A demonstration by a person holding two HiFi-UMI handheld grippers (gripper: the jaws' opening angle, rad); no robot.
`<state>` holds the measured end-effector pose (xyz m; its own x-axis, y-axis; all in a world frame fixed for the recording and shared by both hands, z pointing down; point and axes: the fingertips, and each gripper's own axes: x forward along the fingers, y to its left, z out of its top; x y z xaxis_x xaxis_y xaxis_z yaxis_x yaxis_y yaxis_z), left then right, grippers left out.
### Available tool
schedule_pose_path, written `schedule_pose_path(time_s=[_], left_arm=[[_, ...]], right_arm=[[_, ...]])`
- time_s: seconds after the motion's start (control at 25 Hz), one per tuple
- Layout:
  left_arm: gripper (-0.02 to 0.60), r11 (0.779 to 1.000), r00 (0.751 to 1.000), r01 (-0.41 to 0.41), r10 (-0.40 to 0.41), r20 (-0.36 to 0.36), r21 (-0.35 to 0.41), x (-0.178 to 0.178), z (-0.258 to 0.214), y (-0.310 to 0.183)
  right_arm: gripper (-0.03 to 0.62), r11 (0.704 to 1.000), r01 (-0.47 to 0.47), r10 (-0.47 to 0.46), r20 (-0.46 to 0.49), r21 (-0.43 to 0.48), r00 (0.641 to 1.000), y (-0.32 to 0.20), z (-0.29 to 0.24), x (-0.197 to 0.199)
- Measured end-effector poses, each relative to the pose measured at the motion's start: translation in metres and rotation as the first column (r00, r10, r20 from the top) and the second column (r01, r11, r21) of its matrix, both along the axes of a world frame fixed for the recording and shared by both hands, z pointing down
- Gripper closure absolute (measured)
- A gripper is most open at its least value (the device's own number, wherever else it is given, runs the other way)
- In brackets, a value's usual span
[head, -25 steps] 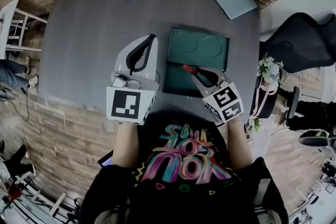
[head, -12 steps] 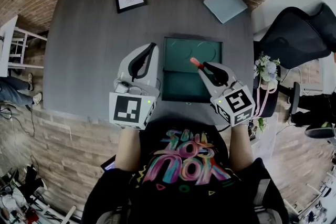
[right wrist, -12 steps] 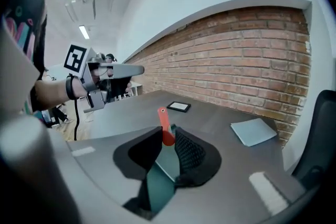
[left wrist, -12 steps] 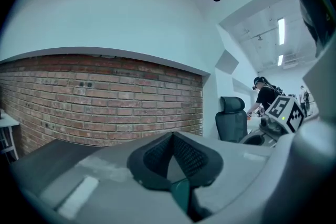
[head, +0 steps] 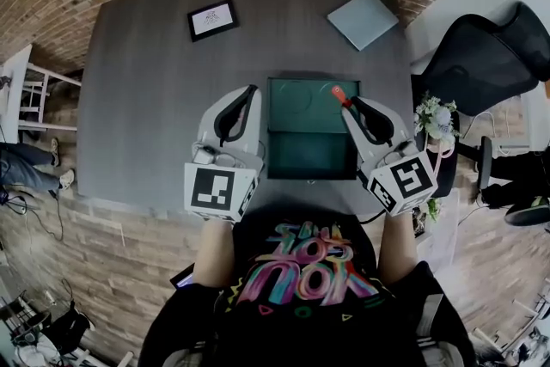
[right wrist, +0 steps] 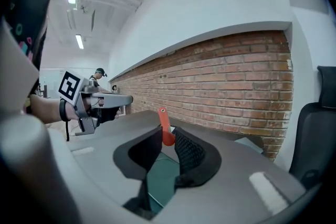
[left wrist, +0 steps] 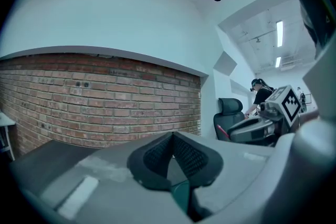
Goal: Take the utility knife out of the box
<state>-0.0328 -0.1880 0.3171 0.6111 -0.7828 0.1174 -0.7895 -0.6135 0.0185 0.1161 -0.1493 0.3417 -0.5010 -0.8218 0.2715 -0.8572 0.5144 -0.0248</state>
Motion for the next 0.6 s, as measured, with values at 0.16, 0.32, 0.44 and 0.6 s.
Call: schedule_pose_path(time_s=[0.16, 0.32, 0.44, 0.6], left_arm=[[0.580, 1.000, 1.000, -0.001, 0.001, -0.006, -0.005, 0.001, 0.000, -0.001], [0.580, 1.000, 1.000, -0.005, 0.005, -0.002, -0.008, 0.003, 0.000, 0.001], [0.580, 1.000, 1.000, -0.012, 0.012, 0.001, -0.006, 0.005, 0.000, 0.002], [0.580, 1.000, 1.000, -0.016, 0.016, 0.000, -0.007, 0.008, -0.001, 0.002]], right_arm=[[0.517, 0.999, -0.025, 0.025, 0.021, 0.037, 0.999, -0.002, -0.013, 0.009], [0.517, 0.997, -0.050, 0.048, 0.036, 0.060, 0.998, 0.000, -0.022, 0.019], [0.517, 0.995, -0.071, 0.068, 0.044, 0.071, 0.997, 0.003, -0.027, 0.027], [0.517, 0.993, -0.086, 0.082, 0.051, 0.078, 0.995, 0.005, -0.032, 0.034]])
